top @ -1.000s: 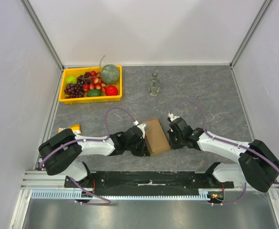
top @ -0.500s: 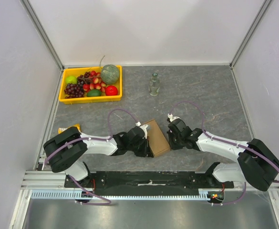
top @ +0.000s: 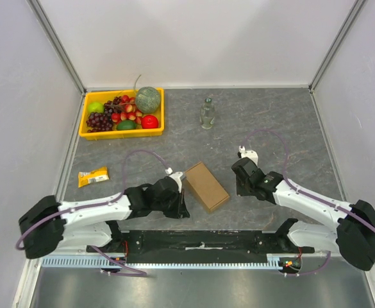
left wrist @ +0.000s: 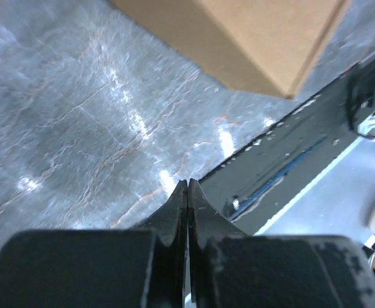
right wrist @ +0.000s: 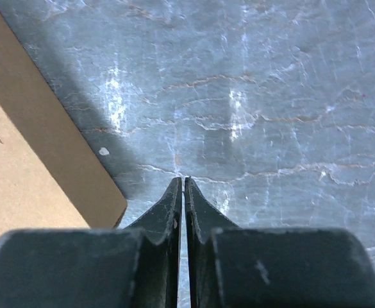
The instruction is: Fold the paper box
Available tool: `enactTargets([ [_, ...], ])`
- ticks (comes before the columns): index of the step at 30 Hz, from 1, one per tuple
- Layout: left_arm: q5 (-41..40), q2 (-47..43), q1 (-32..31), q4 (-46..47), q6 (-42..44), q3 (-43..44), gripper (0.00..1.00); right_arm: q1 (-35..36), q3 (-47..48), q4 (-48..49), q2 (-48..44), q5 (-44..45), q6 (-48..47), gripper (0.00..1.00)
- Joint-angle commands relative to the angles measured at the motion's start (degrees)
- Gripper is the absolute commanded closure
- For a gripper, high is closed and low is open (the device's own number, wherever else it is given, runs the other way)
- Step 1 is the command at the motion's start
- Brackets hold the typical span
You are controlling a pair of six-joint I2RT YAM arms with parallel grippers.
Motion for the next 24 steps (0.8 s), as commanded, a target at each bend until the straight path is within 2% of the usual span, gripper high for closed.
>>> enactTargets([
  [1,-11.4,-8.5,0.5,-14.0,5.7,8.9,0.98,-0.4,1.2,-4.6,-2.4,1.8,4.1,0.90],
  [4,-14.9,-7.8,5.9,-14.2,12.0,15.3,0.98,-0.3,-0.5,-4.2,-3.9,-2.7,6.7,0.93],
  [8,-10.1,-3.8,18.8,-6.6,19.2,19.1,0.98,-0.2,-2.6,-2.9,-6.3,-7.2,9.8,0.96],
  [11,-5.5,4.0,26.2,-2.9,22.9,22.3,0.98,0.1,-3.8,-2.0,-7.2,-9.6,11.4,0.98],
  [17,-6.6,18.0,29.3,-0.5,26.9,28.9,0.98,0.8,-4.9,0.9,-7.7,-12.1,14.1,0.99],
  [24,-0.9,26.9,29.2,3.8,26.8,28.3,0.98,0.8,-5.9,6.1,-5.8,-14.6,15.2,0.99],
])
